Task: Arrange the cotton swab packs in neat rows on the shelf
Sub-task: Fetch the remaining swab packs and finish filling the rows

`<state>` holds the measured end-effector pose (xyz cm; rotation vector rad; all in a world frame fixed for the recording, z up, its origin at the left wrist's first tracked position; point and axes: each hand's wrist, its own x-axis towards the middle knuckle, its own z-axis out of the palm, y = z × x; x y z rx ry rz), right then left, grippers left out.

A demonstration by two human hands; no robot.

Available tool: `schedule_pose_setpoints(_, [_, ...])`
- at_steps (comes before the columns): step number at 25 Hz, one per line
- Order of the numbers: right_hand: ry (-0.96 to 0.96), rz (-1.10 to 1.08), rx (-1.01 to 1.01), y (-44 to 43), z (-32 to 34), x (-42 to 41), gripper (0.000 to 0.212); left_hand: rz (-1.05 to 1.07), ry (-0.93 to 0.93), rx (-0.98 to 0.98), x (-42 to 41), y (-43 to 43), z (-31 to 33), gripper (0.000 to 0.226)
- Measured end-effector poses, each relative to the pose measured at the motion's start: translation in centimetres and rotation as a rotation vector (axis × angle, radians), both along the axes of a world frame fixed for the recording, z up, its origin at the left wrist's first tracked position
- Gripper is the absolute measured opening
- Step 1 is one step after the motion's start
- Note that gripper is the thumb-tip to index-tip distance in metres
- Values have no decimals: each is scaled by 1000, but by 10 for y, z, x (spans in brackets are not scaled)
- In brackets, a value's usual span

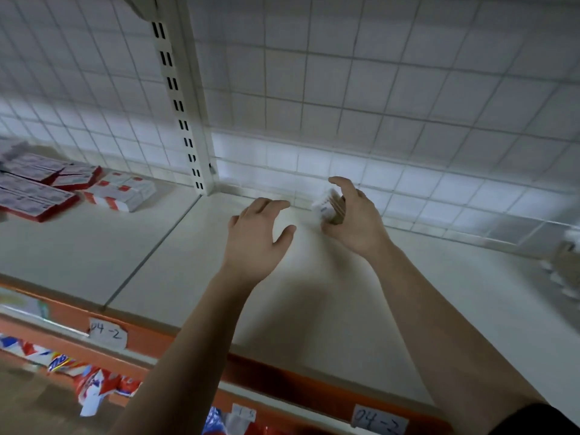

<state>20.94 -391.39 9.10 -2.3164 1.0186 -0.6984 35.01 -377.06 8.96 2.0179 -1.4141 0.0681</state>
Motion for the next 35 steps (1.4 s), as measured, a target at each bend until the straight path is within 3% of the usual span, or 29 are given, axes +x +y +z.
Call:
schedule_pose_setpoints(3, [-128,-12,31,6,10,-38,70,-79,11,-51,-20,-18,10,41])
schedule_pose_setpoints(7, [-231,-39,22,14,27,-100,50,-206,21,-116,-66,-38,22,46])
schedule_pose_setpoints(15, [-363,-258,-145,47,52,-268,32,-468,-38,-204,-230,-60,47,44])
schedule_pose_setpoints(22, [-327,-450,-282,73,83,-456,30,-551,-182,-220,-412,-70,56,38])
schedule_pose_setpoints(27, [-328,-607,-283,87,81,-577,32,-649,-181,-218,-534,-73,51,38])
schedule_pose_setpoints(35, [-315,-786,-288,68,65,-702,33,-764,-288,-257,-664,-117,48,43])
